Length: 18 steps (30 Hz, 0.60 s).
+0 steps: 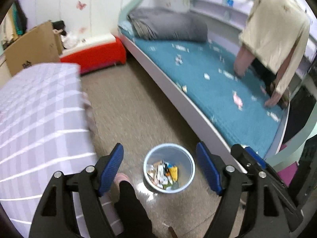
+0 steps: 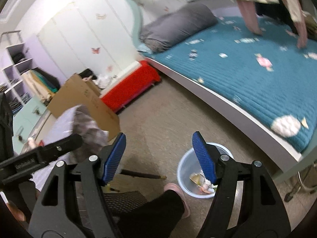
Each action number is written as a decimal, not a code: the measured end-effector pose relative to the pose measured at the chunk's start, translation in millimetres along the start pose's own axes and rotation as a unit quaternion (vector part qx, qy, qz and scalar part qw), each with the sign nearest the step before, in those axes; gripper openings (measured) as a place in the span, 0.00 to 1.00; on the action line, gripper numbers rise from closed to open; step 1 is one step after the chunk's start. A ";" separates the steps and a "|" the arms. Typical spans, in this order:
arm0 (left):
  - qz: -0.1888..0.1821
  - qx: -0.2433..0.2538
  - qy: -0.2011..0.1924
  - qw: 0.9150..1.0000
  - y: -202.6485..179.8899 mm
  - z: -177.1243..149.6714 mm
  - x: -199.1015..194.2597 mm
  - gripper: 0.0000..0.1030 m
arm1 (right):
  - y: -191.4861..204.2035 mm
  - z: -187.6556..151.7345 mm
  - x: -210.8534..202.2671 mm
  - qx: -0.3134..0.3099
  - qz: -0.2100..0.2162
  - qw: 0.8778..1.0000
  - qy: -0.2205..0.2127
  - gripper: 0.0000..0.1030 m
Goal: Collect trash
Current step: 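Return both tools to the table toward the newspaper bundle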
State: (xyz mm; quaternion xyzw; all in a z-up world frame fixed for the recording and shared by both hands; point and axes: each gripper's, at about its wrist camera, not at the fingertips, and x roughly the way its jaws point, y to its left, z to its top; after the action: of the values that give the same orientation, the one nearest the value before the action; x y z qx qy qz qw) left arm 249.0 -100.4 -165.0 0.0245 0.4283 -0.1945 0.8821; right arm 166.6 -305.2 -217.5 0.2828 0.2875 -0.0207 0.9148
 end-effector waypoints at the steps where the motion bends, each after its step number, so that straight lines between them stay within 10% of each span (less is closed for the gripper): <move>1: -0.002 -0.003 -0.012 1.000 8.8 2.4 -15.1 0.73 | 13.6 2.4 -3.6 -0.012 0.007 1.000 -0.001 0.67; 18: 0.130 -0.129 -0.126 0.975 237.5 -24.7 -198.6 0.81 | 293.6 -16.9 12.0 -0.222 0.162 0.960 0.058 0.70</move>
State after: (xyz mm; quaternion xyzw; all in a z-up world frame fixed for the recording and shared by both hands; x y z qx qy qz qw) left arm 206.4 188.0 -57.9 -0.0587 0.3280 -0.0229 0.9426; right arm 226.7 -48.3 -87.0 0.1161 0.2878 0.2084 0.9275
